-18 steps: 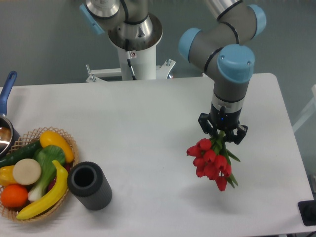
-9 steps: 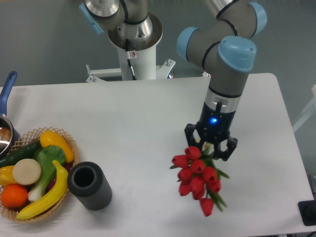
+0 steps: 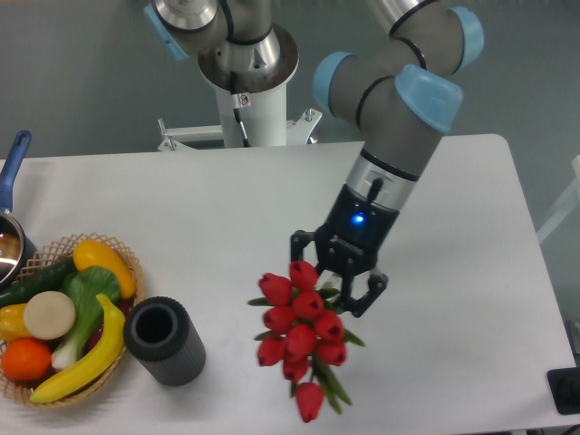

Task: Insert the flowers into the vase
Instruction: 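Carry the tulips over the dark grey vase, tilting stems downward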

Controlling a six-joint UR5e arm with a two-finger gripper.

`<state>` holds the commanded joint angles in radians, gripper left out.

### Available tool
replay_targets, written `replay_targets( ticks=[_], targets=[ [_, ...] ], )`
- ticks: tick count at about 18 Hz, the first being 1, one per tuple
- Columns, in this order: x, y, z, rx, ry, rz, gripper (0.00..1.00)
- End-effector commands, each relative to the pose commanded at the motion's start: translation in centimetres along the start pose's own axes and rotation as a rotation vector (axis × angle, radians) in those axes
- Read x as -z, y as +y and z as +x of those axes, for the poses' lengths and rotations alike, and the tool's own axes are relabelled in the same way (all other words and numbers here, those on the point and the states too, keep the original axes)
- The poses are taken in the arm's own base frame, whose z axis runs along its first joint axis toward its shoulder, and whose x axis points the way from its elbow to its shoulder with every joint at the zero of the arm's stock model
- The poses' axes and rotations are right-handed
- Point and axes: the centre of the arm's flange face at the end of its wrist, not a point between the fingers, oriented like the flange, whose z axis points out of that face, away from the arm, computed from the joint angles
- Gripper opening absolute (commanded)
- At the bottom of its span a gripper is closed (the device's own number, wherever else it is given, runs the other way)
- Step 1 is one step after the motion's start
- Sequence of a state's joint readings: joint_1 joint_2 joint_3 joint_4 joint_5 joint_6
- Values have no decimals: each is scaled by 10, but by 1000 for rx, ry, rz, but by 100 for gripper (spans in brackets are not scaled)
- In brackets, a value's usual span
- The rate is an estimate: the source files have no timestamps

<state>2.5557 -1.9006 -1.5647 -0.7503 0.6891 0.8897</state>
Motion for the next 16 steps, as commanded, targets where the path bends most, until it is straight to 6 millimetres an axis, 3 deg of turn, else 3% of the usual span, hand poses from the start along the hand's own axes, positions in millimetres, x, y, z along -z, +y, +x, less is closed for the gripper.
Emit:
replay_targets(
  ticks=[3,7,10,16],
  targets=[
    [4,-15,8,-33,49,93,20],
    [1,-30,24,-50,133,183,20],
    [10,-45,36,-62,205,277,20],
    [12,-58,51,-86,295,377,20]
  ],
)
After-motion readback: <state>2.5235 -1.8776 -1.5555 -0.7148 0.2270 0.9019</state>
